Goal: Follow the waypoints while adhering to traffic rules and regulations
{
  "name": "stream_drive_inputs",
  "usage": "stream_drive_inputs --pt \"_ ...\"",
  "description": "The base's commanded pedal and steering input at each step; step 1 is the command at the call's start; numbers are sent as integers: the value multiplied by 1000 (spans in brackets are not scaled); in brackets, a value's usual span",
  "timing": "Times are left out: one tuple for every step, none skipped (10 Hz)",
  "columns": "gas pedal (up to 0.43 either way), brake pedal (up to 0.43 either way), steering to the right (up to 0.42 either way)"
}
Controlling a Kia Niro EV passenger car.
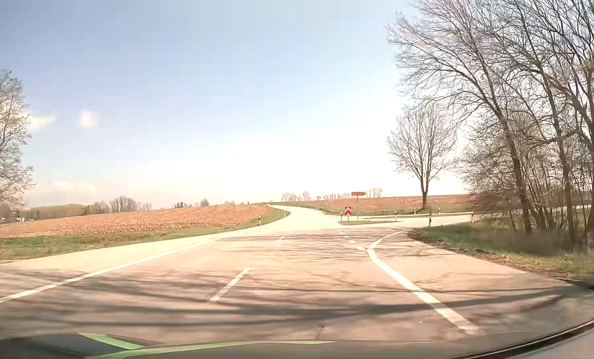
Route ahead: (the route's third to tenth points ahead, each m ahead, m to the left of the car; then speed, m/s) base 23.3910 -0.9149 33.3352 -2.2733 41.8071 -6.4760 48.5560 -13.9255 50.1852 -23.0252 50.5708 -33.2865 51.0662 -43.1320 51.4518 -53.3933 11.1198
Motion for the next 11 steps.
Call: stream_drive_inputs --pt "79 0 35" --pt "67 0 37" --pt "67 0 39" --pt "67 0 42" --pt "59 0 44" --pt "59 0 46" --pt "59 0 50" --pt "59 0 56" --pt "59 0 62" --pt "59 0 67" --pt "59 0 73"
